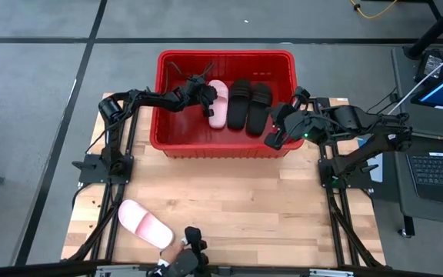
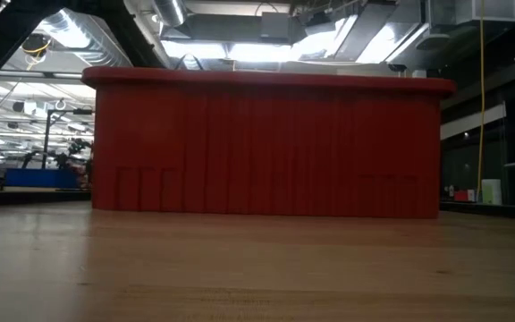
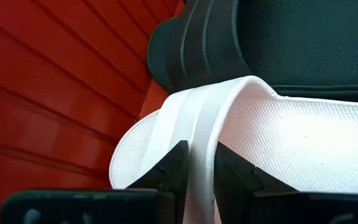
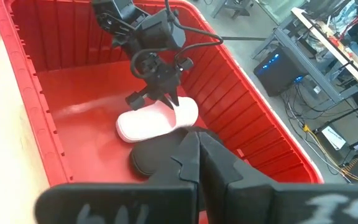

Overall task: Pick and place slides into bin
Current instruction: Put the right pink slide into the red bin, then put the pink slide into the red bin

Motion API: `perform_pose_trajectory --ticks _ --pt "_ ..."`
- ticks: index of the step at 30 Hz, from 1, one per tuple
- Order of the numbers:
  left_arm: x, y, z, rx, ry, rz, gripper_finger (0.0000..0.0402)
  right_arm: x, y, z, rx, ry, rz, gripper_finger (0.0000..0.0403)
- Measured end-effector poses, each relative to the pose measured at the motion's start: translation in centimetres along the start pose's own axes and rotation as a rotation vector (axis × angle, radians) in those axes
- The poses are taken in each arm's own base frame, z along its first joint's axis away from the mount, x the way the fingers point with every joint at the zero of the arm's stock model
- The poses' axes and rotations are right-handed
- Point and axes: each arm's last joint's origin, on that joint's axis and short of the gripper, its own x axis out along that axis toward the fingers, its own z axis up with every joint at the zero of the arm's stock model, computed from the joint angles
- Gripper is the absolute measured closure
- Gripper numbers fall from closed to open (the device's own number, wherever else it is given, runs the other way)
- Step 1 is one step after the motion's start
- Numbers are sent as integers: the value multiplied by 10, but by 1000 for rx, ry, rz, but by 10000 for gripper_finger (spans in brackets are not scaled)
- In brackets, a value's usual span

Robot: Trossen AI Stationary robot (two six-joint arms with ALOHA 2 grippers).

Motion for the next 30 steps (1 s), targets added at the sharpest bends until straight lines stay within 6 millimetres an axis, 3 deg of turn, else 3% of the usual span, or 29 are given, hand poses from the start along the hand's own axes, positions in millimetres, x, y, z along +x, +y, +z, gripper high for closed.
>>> perform_pose_trajectory --ticks 9,17,24,30 --pt "-4 -1 6 -101 -43 -41 304 0 0 1 2 -5 0 397" --pt "-25 1 26 -91 -56 -62 298 0 0 1 2 -5 0 397" --pt "-61 3 48 -137 -49 -99 299 0 0 1 1 -5 1 397" --pt "-110 5 78 -132 -118 -113 298 0 0 1 2 -5 1 397"
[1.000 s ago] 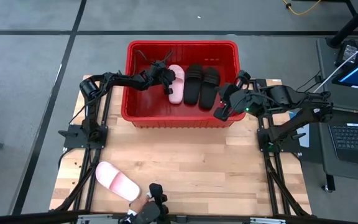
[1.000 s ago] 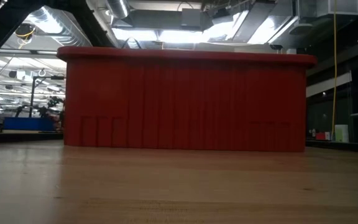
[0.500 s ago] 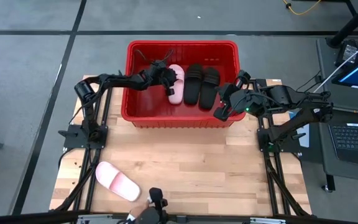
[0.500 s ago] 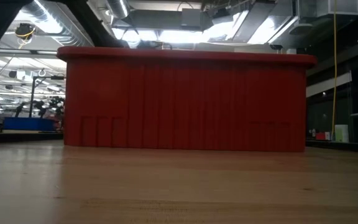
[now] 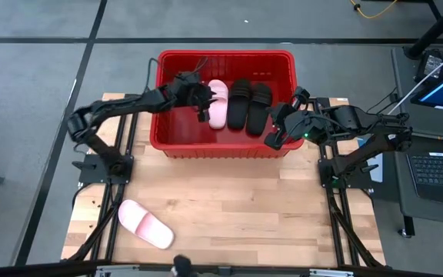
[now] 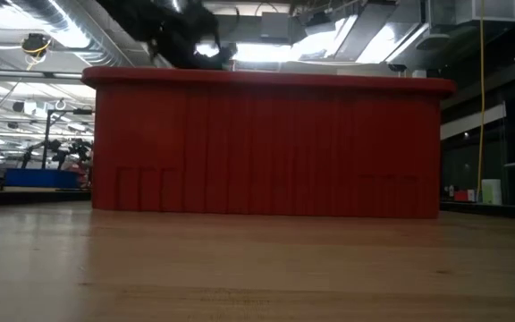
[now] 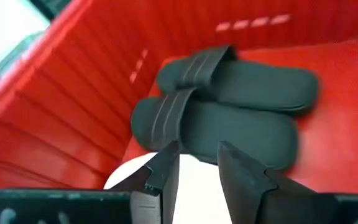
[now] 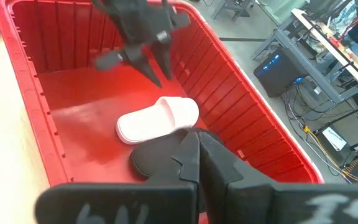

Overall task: Pick and place slides into bin
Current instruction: Put the pink slide into the red bin

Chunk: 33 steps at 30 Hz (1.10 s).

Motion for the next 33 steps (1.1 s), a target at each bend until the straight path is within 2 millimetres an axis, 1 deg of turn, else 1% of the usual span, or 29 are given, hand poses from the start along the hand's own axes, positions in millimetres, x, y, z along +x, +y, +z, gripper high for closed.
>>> perform_pose_trajectory --ticks 5,8,12,15,18,21,27,31,33 --pt "-48 -16 27 73 -45 -27 301 0 0 0 0 1 10 397" --pt "-77 -29 39 57 -66 -58 300 0 2 0 0 5 59 397" --pt "-112 -47 47 -24 -74 -135 298 0 3 0 1 7 111 397" --pt "-135 -67 50 -19 -67 -218 301 -1 4 0 3 7 132 397" --pt "-153 -92 55 -19 -65 -286 305 0 9 2 5 -8 142 397" --pt "-171 -115 57 -41 -47 -288 305 3 18 7 -9 -33 178 397" --pt "-208 -150 64 -104 23 -302 297 8 44 17 -109 -114 305 397" --pt "-226 -174 64 -160 85 -378 297 8 58 19 -144 -129 338 397" --pt "-235 -185 63 -191 144 -434 297 7 64 19 -136 -129 350 397"
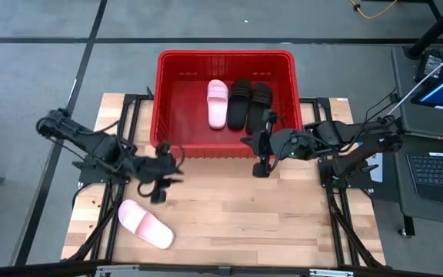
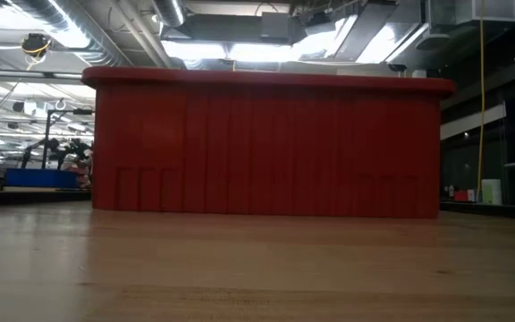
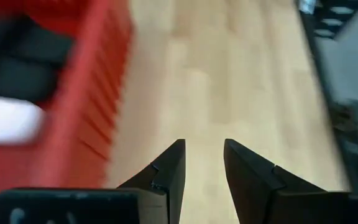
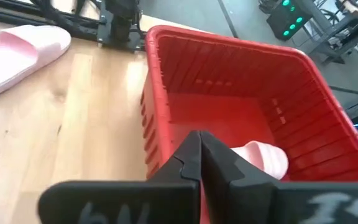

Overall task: Pick and place slides into bin
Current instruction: Put the pink slide into the red bin

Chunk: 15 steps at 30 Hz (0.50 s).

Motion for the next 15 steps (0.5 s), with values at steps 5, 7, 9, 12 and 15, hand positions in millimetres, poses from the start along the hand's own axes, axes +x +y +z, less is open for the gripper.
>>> perform_pose_trajectory --ticks 5,7,9,12,15 --pt "-10 -32 3 -58 122 -97 303 -3 5 1 51 -13 16 397" --pt "-12 -45 4 -46 186 -126 307 -4 7 3 92 -27 21 397" --pt "-16 -56 6 -40 266 -147 310 -4 7 5 118 -44 21 397" --pt "-22 -74 5 -72 403 -169 313 0 10 6 112 -50 22 397" --pt "-27 -92 -1 -98 524 -192 314 0 10 6 124 -51 21 397"
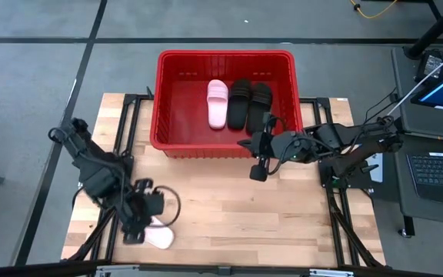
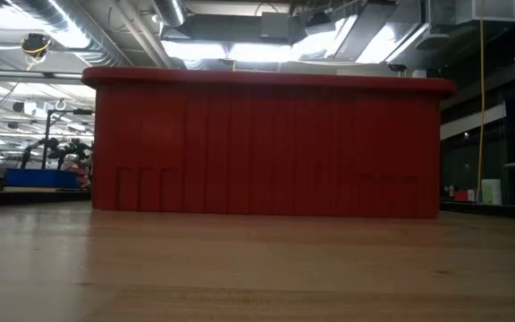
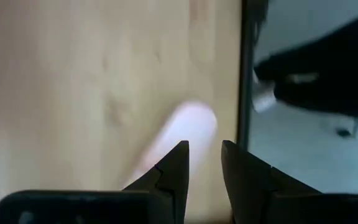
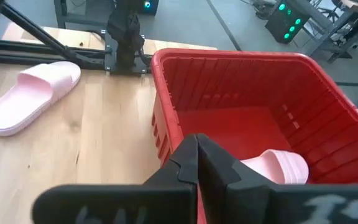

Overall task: Pick and place slides into bin
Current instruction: Put the pink slide into the red bin

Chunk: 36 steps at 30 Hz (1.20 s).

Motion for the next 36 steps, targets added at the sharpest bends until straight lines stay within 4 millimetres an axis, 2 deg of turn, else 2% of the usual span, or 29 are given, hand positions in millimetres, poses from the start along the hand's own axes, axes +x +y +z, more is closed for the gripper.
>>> perform_pose_trajectory --ticks 3,7,14,18,25,32,36 --pt "4 -15 -11 -28 83 -19 314 0 0 0 14 3 0 397" --pt "10 -28 -24 -114 104 4 313 0 0 -2 12 19 -1 397" --pt "32 -46 -32 -445 34 117 313 6 3 -11 8 51 -2 397" --pt "51 -55 -35 -541 64 179 313 8 5 -15 -15 74 -2 397" --pt "82 -60 -34 -718 203 295 313 8 4 -21 -62 132 0 397" --pt "104 -63 -31 -769 200 367 312 8 6 -21 -71 134 42 397" --pt "111 -66 -34 -817 195 396 298 7 8 -21 -81 135 83 397"
